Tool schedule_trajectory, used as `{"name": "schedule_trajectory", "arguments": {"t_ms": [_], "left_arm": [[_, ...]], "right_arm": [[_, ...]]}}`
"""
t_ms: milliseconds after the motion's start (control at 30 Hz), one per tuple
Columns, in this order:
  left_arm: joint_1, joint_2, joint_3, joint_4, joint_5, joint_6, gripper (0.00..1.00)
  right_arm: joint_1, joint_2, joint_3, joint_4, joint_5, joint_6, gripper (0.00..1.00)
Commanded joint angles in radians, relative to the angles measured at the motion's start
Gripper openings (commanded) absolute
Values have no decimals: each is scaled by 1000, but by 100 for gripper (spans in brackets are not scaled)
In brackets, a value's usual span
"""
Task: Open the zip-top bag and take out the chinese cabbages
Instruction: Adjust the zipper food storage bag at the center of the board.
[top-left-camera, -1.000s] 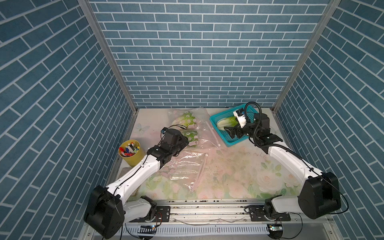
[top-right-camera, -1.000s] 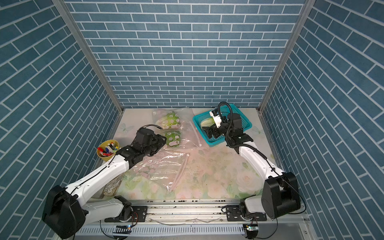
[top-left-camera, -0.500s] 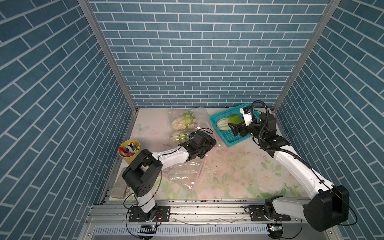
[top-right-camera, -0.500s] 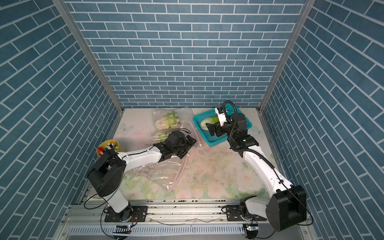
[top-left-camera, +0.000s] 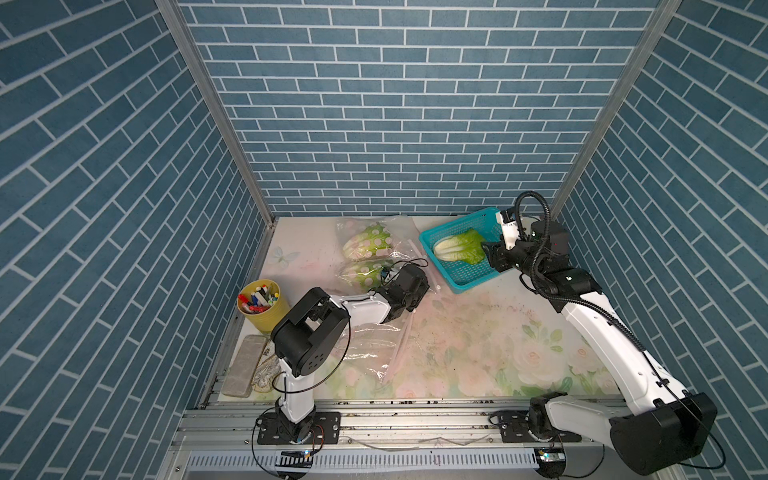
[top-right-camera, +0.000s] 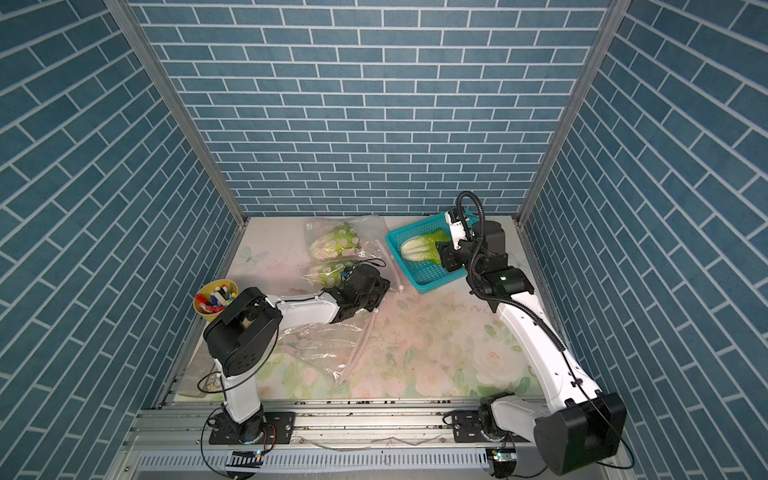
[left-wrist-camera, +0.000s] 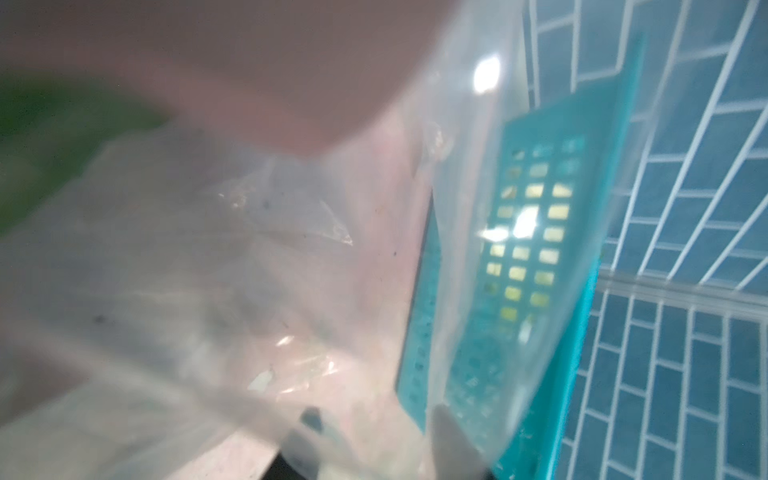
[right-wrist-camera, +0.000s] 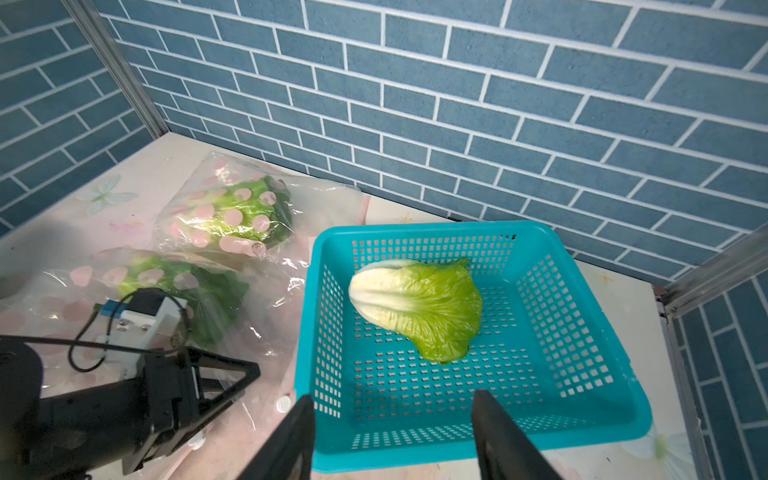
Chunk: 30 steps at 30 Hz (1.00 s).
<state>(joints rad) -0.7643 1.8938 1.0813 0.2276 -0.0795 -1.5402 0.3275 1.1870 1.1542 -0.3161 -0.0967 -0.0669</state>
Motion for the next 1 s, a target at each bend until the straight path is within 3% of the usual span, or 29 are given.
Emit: {"name": "schedule_trajectory", "arguments": {"t_ms": [0,67,100,233,367,467,633,800,967], "left_arm": [[3,-15,-9,2,-37,15,17],[7,-27,-11,-11,-34,35,2],[9,-38,-14,-25,-35,47,0],[27,-92,-49,-41,-39,98,0],[58,-190,-100,-88,-6,187,0],[89,-295,-117,-204,40,293,0],[144,-481,-149,-430,99,430,0],[212,-631,-184,-594,180,513,0],[246,-700,-190,-702,227,559,0]], "right_arm": [[8,-13,-36,14,19,-44,60],[16,-5,-50,35,15,-62,59],[20,2,-55,41,14,-70,58],[28,28,-51,31,-35,-114,56],[43,38,-93,57,-122,-220,63],[72,11,-201,175,-182,-360,68],[122,2,-427,574,-339,-494,66],[288,166,-470,808,-232,-719,59],[407,329,-426,989,-179,-801,66]]}}
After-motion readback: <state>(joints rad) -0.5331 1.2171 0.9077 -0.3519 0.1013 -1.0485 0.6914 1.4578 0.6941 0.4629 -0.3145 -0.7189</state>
